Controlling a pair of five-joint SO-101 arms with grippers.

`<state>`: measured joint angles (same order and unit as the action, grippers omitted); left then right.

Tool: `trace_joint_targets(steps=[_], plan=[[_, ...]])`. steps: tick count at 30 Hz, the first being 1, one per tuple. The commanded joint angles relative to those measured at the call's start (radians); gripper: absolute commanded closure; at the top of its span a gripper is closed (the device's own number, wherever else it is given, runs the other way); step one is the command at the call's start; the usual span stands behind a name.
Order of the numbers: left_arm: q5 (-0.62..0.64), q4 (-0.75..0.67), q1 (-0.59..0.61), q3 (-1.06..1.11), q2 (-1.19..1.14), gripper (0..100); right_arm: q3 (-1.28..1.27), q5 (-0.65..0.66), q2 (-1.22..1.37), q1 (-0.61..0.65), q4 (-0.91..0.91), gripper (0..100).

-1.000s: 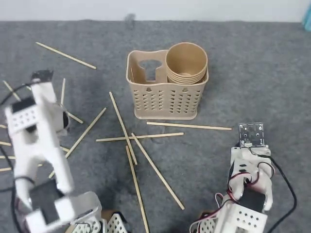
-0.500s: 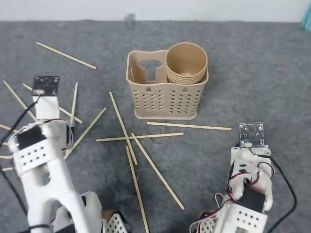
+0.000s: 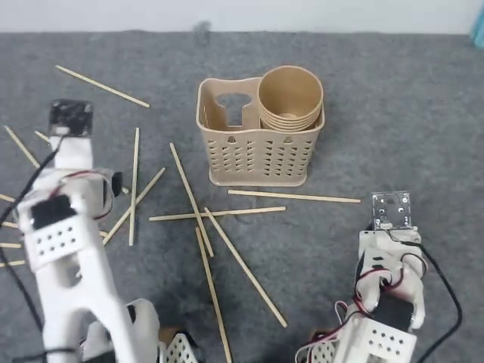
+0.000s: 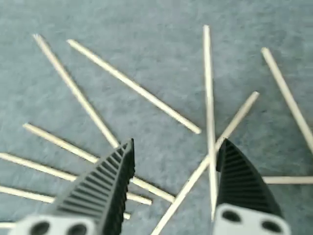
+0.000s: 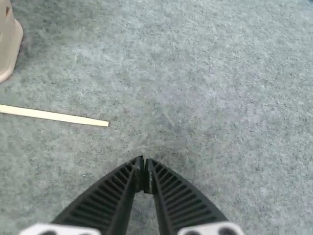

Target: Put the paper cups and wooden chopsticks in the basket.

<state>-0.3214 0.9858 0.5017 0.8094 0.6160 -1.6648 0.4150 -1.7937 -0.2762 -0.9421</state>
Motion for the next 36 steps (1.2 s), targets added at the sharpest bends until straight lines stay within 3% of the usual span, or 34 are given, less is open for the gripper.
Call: trace_joint_targets(steps=[1,9,20,29,36], plan=[[-0.005,0.025,-0.068,-0.139,-0.129,74,-0.018,0.017,-0.001,0.002,-0.007,99.1],[-0.005,0.032,-0.147,-0.446,-0.502,85,-0.018,0.018,-0.001,0.002,-0.007,99.1],[-0.003,0.037,-0.146,-0.828,-1.010,85,-0.018,0.018,-0.001,0.002,-0.004,99.1],[0.186,0.038,-0.144,-1.055,-1.255,85,-0.018,0.018,-0.001,0.004,-0.004,99.1],[0.198,0.247,-0.169,-1.167,-1.272,87,-0.018,0.018,-0.001,0.004,-0.002,99.1]])
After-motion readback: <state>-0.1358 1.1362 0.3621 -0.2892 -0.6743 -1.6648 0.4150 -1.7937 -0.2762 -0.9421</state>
